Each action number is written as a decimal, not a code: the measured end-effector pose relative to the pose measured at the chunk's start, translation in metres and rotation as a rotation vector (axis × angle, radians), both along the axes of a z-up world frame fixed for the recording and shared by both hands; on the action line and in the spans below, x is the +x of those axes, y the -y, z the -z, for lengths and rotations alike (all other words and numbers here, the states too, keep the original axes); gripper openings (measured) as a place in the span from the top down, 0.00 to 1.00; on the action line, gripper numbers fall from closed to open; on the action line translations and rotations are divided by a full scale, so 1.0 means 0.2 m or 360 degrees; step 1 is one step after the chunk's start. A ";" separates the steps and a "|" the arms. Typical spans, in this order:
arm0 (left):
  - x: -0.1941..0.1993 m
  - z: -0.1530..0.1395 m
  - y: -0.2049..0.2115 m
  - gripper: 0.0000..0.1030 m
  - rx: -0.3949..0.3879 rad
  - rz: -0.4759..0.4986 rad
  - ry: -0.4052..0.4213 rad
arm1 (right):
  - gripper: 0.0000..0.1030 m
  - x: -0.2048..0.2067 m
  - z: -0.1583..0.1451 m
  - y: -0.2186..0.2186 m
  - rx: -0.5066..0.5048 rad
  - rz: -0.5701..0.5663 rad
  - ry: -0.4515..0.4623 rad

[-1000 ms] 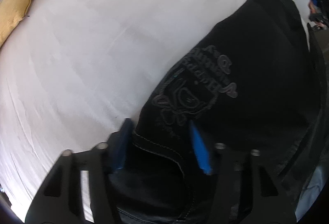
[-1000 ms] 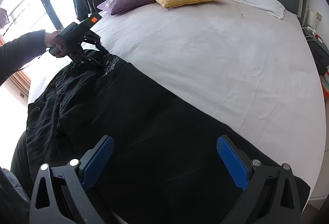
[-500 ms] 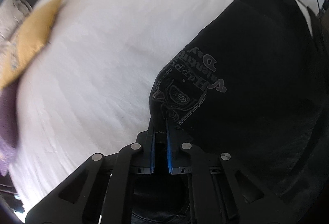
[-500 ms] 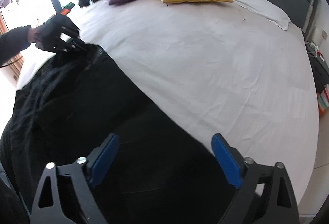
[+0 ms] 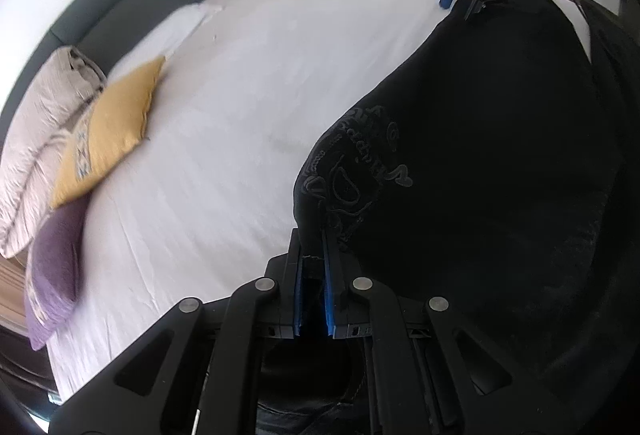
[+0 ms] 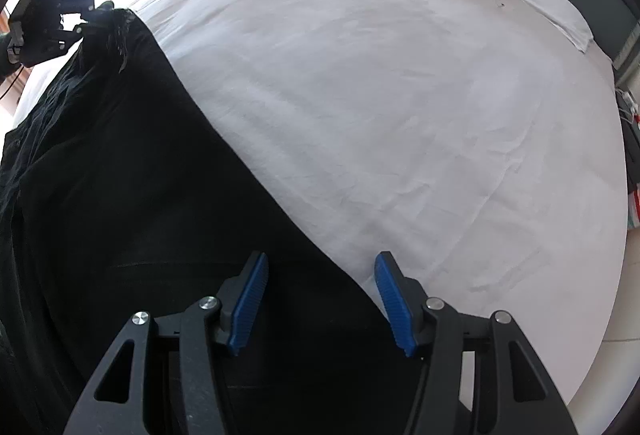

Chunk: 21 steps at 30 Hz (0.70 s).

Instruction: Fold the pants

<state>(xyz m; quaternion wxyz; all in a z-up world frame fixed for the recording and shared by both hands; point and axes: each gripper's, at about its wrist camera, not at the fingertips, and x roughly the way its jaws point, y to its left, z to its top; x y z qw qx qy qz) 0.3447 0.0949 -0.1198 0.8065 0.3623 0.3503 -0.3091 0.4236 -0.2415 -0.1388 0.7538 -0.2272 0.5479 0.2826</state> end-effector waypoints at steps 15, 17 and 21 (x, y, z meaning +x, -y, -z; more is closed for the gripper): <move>-0.24 -0.13 -0.01 0.94 -0.0018 0.0005 0.0179 | 0.95 -0.06 -0.09 -0.07 -0.0188 -0.0168 0.0067; -0.28 -0.16 -0.02 0.94 -0.0026 -0.0004 0.0190 | 0.96 -0.09 -0.13 -0.08 -0.0206 -0.0174 0.0112; -0.37 -0.24 -0.04 0.94 -0.0049 -0.0020 0.0230 | 0.96 -0.26 -0.23 -0.14 -0.0257 -0.0214 0.0212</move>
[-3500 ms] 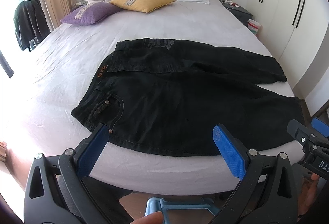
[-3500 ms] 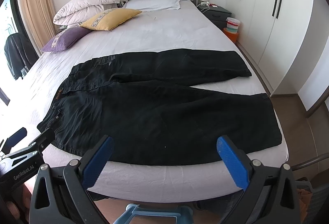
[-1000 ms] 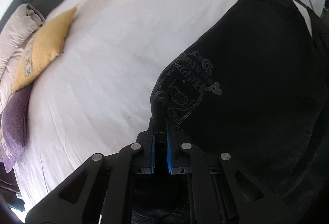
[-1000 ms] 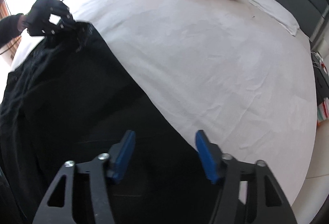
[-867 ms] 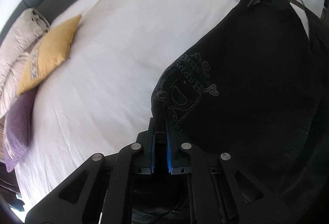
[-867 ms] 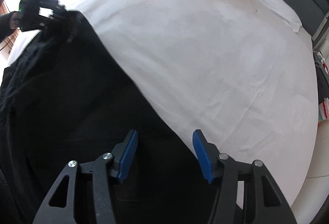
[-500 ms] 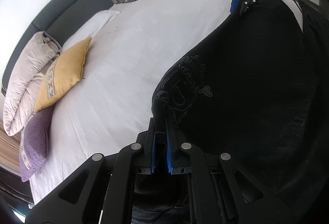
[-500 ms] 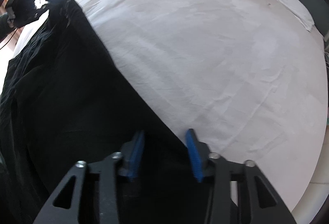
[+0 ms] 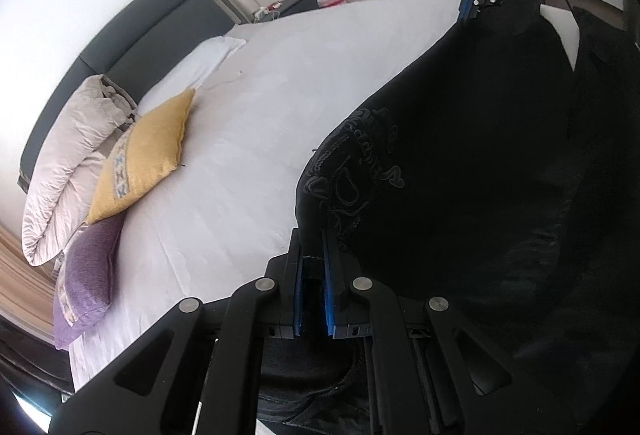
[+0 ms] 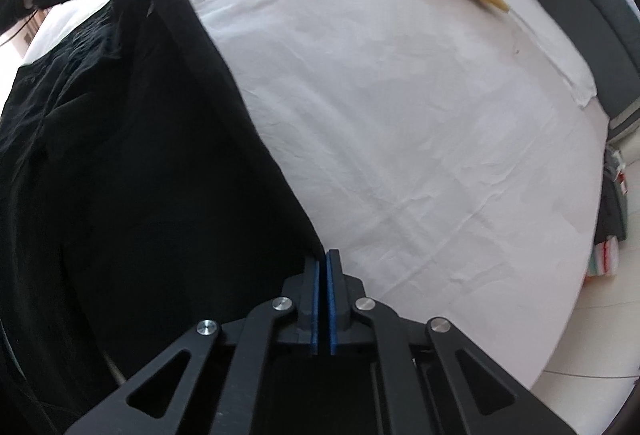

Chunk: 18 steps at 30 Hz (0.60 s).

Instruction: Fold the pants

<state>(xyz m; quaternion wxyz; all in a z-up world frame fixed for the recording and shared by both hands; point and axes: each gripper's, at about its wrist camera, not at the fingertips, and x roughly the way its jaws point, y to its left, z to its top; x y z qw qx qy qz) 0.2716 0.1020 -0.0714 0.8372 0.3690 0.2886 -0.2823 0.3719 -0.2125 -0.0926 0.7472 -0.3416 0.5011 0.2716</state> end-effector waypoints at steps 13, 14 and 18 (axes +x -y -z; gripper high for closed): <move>-0.54 -0.30 -0.04 0.94 -0.0091 0.0014 0.0096 | 0.97 -0.66 -0.36 -0.12 -0.0018 -0.0003 0.0376; -0.61 -0.30 -0.05 0.94 -0.0092 0.0026 0.0096 | 0.97 -0.72 -0.36 -0.12 -0.0023 0.0001 0.0389; -0.87 -0.30 -0.06 0.94 -0.0110 0.0049 0.0073 | 0.97 -1.02 -0.32 -0.15 -0.0007 0.0053 0.0420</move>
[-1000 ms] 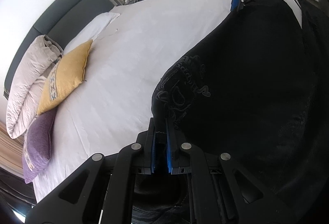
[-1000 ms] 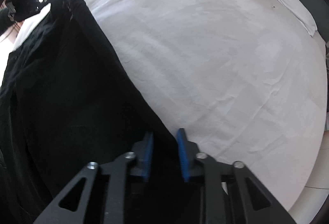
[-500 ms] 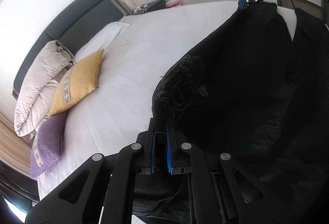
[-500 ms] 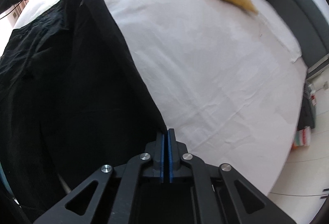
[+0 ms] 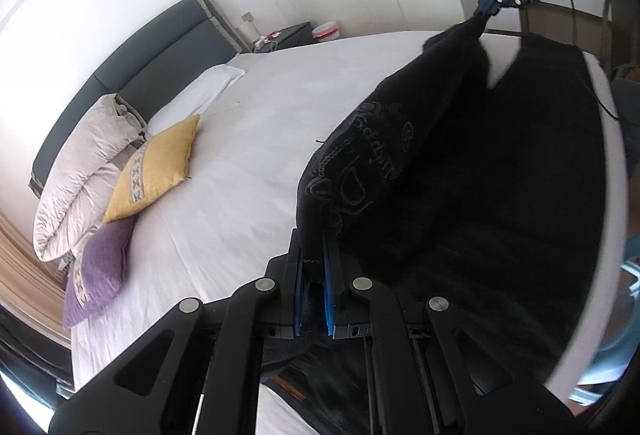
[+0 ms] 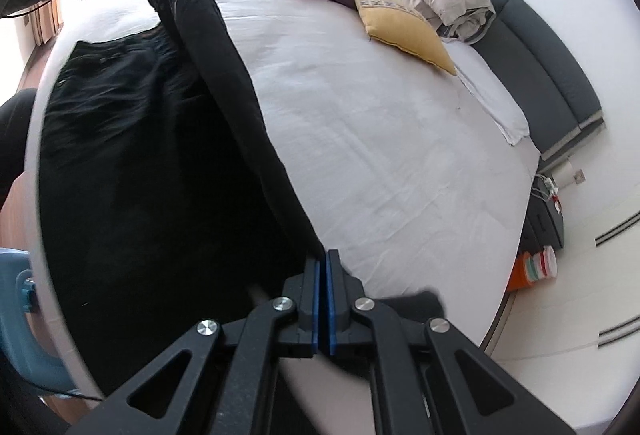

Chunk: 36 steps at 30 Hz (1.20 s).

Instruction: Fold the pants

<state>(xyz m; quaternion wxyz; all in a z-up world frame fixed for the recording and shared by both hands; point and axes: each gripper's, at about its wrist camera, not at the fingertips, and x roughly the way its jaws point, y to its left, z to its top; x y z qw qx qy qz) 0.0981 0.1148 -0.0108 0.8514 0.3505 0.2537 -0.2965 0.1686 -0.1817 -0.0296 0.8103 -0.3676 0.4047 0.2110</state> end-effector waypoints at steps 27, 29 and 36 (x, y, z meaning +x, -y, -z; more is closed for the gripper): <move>-0.83 0.60 -0.08 0.94 0.0111 -0.0053 -0.0166 | 0.96 -0.79 0.50 -0.25 -0.0092 0.0180 -0.0060; -0.83 0.58 -0.09 0.94 0.0103 -0.0040 -0.0154 | 0.96 -0.80 0.50 -0.25 -0.0092 0.0188 -0.0061; -0.84 0.66 -0.10 0.93 0.0216 0.0044 -0.0153 | 0.96 -0.78 0.56 -0.24 -0.0092 0.0238 -0.0042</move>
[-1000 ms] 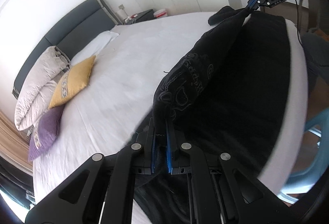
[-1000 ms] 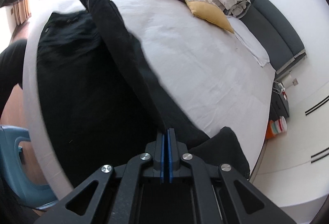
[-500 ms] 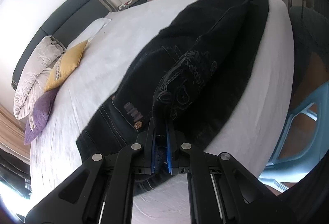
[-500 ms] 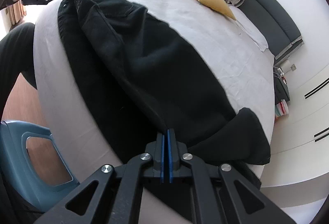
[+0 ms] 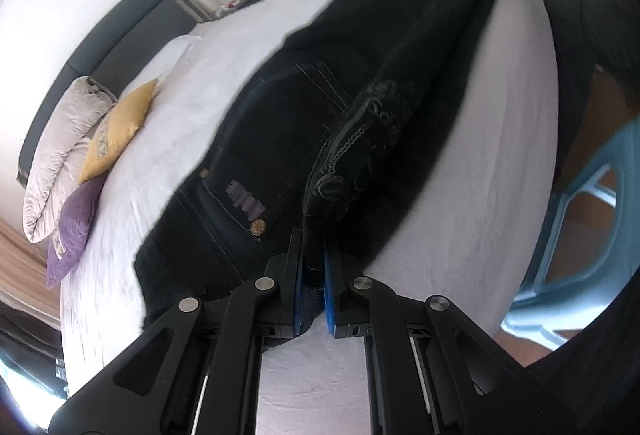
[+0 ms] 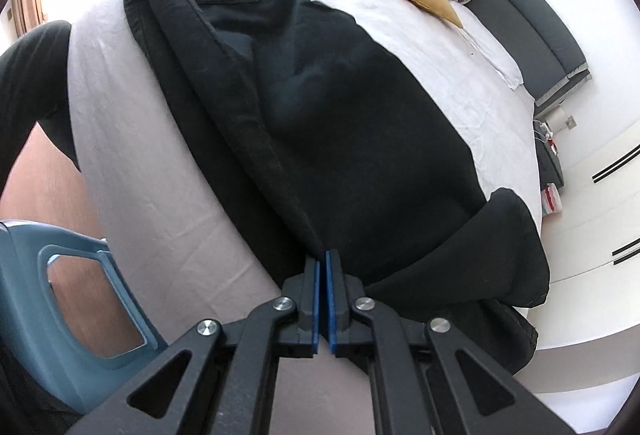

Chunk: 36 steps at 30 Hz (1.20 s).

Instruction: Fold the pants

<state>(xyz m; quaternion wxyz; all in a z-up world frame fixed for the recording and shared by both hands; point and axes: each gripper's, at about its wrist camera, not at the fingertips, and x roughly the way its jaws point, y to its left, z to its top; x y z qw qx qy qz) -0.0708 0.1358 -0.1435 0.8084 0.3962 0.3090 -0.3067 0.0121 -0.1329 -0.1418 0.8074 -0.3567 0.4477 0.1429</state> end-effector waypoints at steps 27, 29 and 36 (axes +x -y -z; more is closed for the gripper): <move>0.15 -0.31 -0.04 0.18 -0.0547 -0.0366 -0.0219 | 0.53 -0.11 -0.18 0.00 0.0447 0.0189 -0.0002; 0.22 -0.35 -0.01 0.18 -0.0691 -0.0432 -0.0229 | 0.53 -0.10 -0.23 0.03 0.0556 0.0242 0.0019; 0.48 -0.09 0.18 0.18 -0.0604 -0.0635 -0.0440 | 0.41 0.12 -0.39 0.35 0.0732 0.0833 0.0229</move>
